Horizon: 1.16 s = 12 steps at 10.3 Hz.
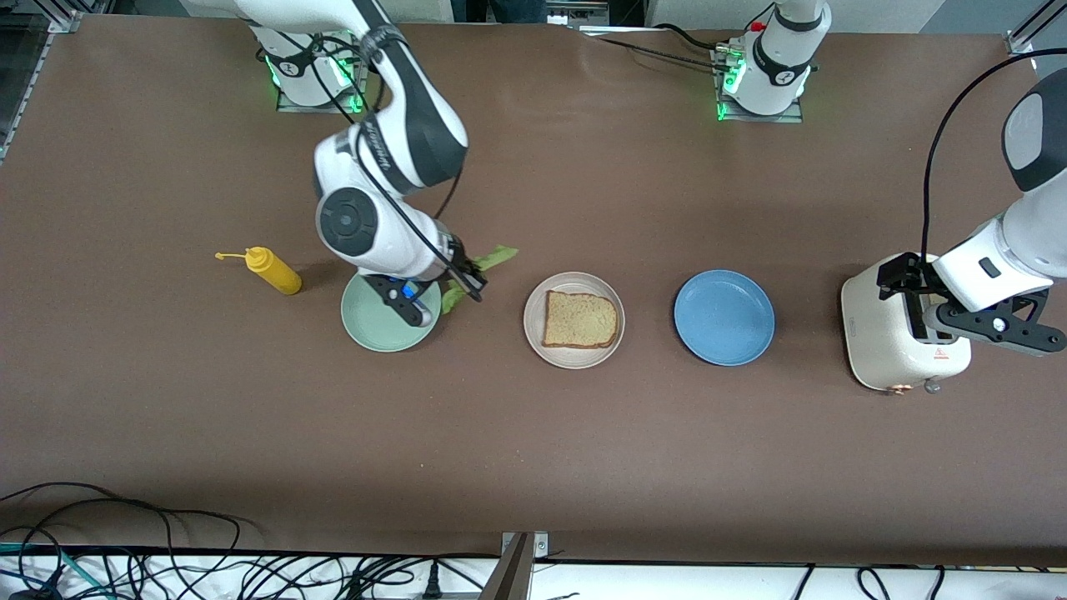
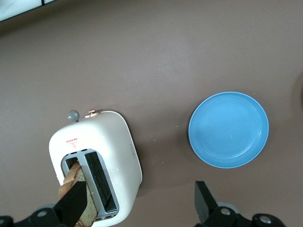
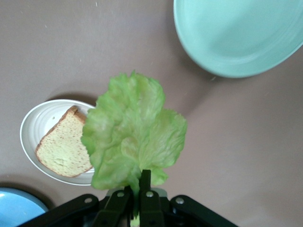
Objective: Make sandwich on beige plate with both arms
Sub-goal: 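Carry the lettuce with the right gripper over the bread, then lower the lettuce onto the bread and open the right gripper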
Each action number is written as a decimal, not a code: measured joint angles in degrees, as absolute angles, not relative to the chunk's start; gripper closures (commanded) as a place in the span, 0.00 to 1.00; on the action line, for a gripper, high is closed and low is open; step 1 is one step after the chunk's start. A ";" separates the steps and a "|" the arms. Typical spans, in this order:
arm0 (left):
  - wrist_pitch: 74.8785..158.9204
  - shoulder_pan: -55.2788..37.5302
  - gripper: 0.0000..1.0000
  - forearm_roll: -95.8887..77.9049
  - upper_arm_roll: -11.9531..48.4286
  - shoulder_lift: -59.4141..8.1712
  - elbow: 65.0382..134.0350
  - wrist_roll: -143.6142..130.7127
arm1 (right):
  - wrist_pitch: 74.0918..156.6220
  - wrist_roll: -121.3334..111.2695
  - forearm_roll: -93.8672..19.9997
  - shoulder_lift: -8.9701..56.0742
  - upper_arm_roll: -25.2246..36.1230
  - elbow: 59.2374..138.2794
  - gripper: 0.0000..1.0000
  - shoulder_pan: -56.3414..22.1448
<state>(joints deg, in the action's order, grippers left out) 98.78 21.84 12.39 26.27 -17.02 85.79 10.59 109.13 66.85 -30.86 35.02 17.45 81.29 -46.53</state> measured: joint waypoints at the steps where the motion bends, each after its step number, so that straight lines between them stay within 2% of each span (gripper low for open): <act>1: 98.78 22.63 0.00 12.40 26.23 -17.25 85.81 10.63 | 110.27 70.35 -31.73 37.59 17.44 79.28 1.00 -48.08; 4: 98.78 23.46 0.00 12.40 26.22 -17.75 85.81 10.66 | 120.62 79.26 -31.95 44.99 17.38 73.62 1.00 -52.91; 6: 98.78 23.83 0.00 12.43 26.20 -17.98 85.88 10.66 | 125.10 81.25 -32.32 48.46 17.47 70.73 1.00 -53.44; 12: 98.78 28.34 0.00 12.46 26.13 -20.35 86.13 10.78 | 128.42 83.05 -32.99 51.80 15.15 67.02 1.00 -53.42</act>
